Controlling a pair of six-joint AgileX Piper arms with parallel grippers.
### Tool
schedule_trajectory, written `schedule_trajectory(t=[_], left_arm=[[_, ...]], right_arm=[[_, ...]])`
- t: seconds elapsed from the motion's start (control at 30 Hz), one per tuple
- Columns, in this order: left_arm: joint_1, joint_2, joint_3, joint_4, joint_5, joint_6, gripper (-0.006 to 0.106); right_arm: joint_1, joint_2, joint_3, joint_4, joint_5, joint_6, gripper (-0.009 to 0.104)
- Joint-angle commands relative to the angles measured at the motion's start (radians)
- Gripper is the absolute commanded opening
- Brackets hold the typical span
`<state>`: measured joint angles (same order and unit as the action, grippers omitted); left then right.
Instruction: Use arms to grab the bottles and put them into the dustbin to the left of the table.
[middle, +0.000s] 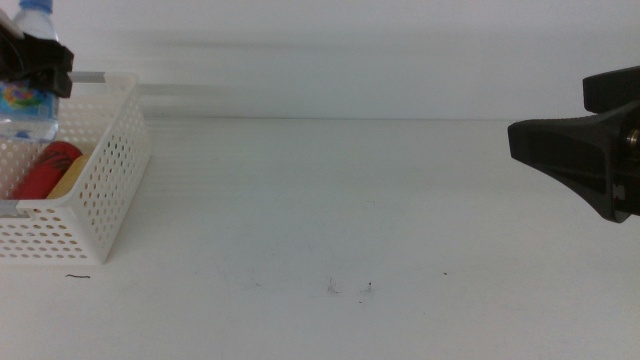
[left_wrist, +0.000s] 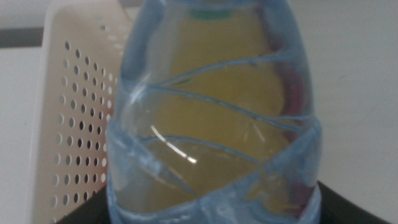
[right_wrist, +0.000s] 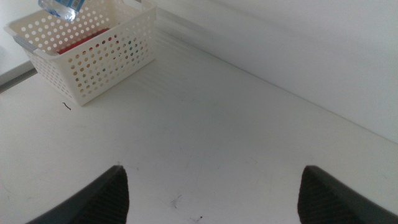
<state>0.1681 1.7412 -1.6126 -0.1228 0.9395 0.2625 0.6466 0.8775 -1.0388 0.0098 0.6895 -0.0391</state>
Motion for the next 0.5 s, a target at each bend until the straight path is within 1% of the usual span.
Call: schedule_trajectory(t=[0.0, 0.13, 0.27, 0.47], left_arm=[[0.012, 0.015, -0.017, 0.004, -0.041, 0.002, 0.028], [0.012, 0.056, -0.017, 0.052, -0.044, 0.002, 0.028], [0.014, 0.089, -0.017, 0.065, -0.058, 0.0, 0.028], [0.04, 0.134, -0.017, 0.058, -0.058, 0.0, 0.028]], right_arm=[[-0.009, -0.003, -0.009, -0.002, -0.008, -0.003, 0.085], [-0.009, -0.003, -0.009, -0.002, -0.008, -0.003, 0.085], [-0.009, -0.003, -0.009, -0.002, -0.008, -0.003, 0.085], [-0.009, -0.003, -0.009, -0.002, -0.008, -0.003, 0.085]])
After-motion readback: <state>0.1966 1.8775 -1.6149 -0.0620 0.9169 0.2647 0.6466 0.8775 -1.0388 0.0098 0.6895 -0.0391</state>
